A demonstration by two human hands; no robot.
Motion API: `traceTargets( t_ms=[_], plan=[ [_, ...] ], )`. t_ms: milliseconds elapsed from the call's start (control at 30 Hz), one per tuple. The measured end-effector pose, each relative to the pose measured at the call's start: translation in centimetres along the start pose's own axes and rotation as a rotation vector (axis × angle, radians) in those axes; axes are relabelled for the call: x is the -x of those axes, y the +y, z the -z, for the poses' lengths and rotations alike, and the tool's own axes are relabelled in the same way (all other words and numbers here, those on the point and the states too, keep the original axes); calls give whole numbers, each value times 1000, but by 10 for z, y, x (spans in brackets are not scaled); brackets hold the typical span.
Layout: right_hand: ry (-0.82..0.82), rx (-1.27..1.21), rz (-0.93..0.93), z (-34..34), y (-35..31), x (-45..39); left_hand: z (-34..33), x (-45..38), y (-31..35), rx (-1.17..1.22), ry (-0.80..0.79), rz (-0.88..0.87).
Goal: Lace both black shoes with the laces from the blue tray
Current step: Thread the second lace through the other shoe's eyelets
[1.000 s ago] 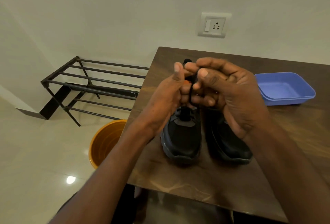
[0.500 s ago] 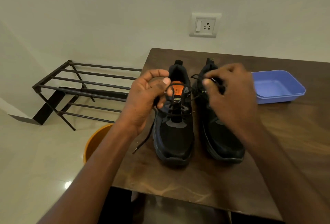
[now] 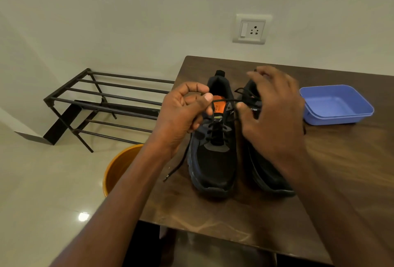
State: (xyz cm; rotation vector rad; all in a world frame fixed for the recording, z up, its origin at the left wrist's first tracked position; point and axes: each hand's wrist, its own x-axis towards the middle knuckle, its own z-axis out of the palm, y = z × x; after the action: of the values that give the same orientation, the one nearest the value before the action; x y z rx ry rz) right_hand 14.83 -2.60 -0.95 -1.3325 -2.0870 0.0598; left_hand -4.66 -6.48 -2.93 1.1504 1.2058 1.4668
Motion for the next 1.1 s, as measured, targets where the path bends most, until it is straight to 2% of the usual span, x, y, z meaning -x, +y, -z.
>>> traceTargets(
  t_ms=[100, 167, 267, 400, 467, 567, 633, 733, 867, 1100],
  plan=[
    [-70, -197, 168, -12, -11, 3, -5, 2, 2, -12, -28, -12],
    [-52, -353, 103, -15, -10, 5, -5, 3, 1, -63, -21, -28],
    [26, -312, -66, -17, -2, 4, -1, 1, -4, -132, 15, -68],
    [-96, -407, -2, -19, -5, 2, -3, -2, -7, -203, 41, -108],
    [-73, -448, -11, -23, -11, 3, -7, -2, -10, -240, 50, -140],
    [13, -426, -76, -31, -11, 4, -8, -4, -21, -538, 180, -227],
    [18, -426, -86, -35, -10, 2, -9, -3, -26, -700, 213, -215],
    [-9, -442, -108, -41, -12, -1, -11, -1, -31, -746, 170, -139],
    [-51, -308, -59, -48, -15, -1, -16, 0, -30, -864, 231, -97],
    [-108, -206, -84, -44, -3, -6, -19, 5, -26, -772, 315, -20]
  ],
)
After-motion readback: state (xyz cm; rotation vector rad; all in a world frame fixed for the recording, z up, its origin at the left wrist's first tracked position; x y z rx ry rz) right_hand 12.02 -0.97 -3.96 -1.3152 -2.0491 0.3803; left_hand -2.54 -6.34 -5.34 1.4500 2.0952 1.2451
